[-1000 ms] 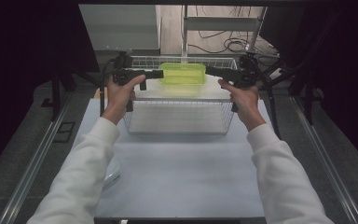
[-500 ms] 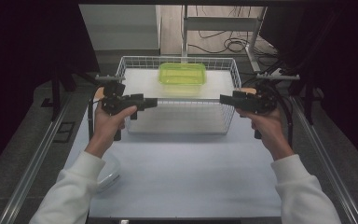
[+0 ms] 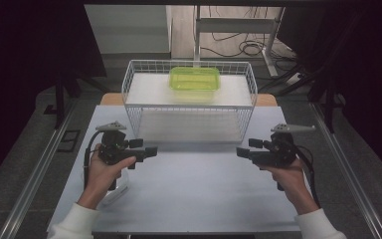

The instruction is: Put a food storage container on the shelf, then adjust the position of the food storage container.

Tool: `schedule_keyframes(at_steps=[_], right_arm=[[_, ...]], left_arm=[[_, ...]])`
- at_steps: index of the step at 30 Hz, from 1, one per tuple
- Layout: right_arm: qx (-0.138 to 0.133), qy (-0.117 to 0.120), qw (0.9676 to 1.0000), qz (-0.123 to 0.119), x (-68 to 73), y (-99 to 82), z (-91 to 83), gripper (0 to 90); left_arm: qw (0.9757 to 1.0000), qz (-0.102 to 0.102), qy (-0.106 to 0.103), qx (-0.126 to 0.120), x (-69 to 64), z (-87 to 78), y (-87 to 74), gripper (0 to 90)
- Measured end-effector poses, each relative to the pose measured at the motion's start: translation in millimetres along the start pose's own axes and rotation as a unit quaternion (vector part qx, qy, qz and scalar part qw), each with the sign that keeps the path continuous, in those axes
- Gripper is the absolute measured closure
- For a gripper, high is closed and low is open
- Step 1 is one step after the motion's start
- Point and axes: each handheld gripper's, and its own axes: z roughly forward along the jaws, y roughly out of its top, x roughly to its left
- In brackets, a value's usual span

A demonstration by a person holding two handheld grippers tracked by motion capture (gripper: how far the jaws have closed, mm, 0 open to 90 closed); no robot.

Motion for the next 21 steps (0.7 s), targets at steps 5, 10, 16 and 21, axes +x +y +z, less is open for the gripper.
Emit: schedule_keyframes(at_steps=[5, 10, 16, 21], right_arm=[[0.016, 0.006, 0.9998, 0.003, 5.8, -23.9, 6.4, 28.7], [0.031, 0.007, 0.9995, 0.002, 8.4, -38.4, 13.2, 28.9], [0.035, 0.009, 0.9993, 0.005, 8.5, -41.9, 12.8, 28.9], [0.047, 0.007, 0.9988, 0.006, 6.4, -47.0, 16.2, 28.9]], left_arm=[[0.9998, -0.005, 0.002, 0.018, -1.8, 2.7, -21.4, 24.4], [0.9995, -0.004, 0.005, 0.03, -4.3, 5.2, -31.0, 24.1], [0.9995, -0.005, 0.011, 0.029, -2.5, 3.2, -34.8, 24.6], [0.9994, -0.006, 0.016, 0.031, 1.4, 0.3, -34.4, 24.6]])
